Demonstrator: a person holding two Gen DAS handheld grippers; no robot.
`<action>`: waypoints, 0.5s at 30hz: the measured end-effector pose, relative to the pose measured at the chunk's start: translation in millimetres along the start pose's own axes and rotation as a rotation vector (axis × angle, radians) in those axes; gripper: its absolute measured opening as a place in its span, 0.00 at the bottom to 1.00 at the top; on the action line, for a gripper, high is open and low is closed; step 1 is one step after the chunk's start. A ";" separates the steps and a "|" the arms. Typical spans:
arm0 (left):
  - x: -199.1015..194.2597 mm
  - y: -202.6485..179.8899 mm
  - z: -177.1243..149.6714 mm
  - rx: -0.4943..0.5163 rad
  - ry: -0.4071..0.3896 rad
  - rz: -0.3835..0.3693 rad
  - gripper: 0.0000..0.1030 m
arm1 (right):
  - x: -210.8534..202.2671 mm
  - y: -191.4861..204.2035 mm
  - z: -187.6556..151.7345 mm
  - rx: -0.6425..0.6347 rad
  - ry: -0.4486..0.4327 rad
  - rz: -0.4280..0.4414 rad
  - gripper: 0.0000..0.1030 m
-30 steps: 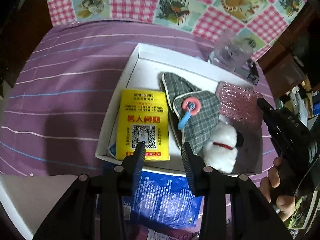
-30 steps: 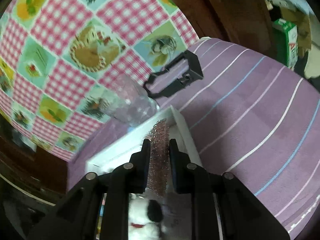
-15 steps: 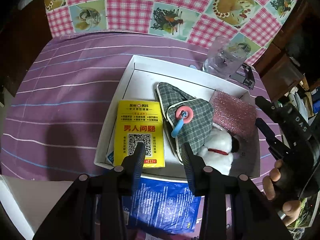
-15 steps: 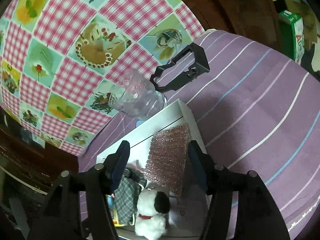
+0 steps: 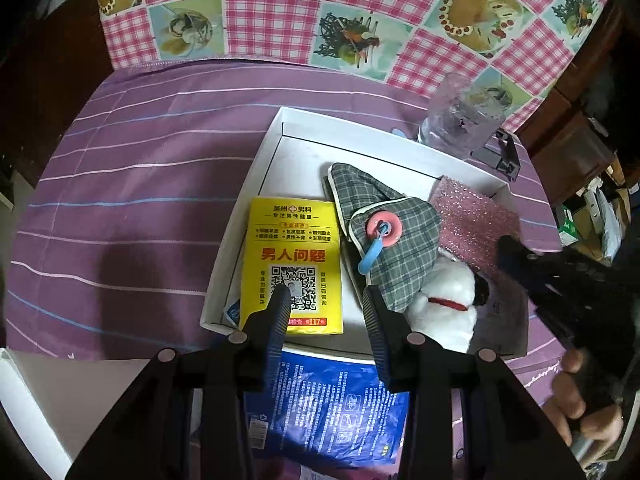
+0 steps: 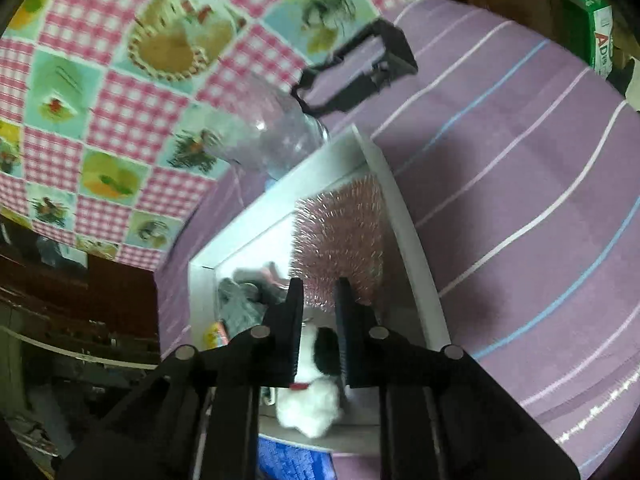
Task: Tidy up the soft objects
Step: 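Raise both grippers out of the box toward the blue packets beside it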
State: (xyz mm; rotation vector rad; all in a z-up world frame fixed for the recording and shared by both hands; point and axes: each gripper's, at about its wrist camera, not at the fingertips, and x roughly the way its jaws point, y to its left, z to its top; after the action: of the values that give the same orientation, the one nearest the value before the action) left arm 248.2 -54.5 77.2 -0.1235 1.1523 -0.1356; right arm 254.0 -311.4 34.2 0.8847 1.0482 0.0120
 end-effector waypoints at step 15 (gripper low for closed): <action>-4.4 -3.9 -0.1 0.013 -0.029 0.010 0.36 | -10.8 13.6 -7.3 -0.148 -0.198 -0.095 0.17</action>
State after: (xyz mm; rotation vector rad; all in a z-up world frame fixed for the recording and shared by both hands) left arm 246.3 -57.6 81.9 -0.1074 1.1229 -0.1319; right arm 248.0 -302.2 49.4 0.6868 0.8911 -0.0760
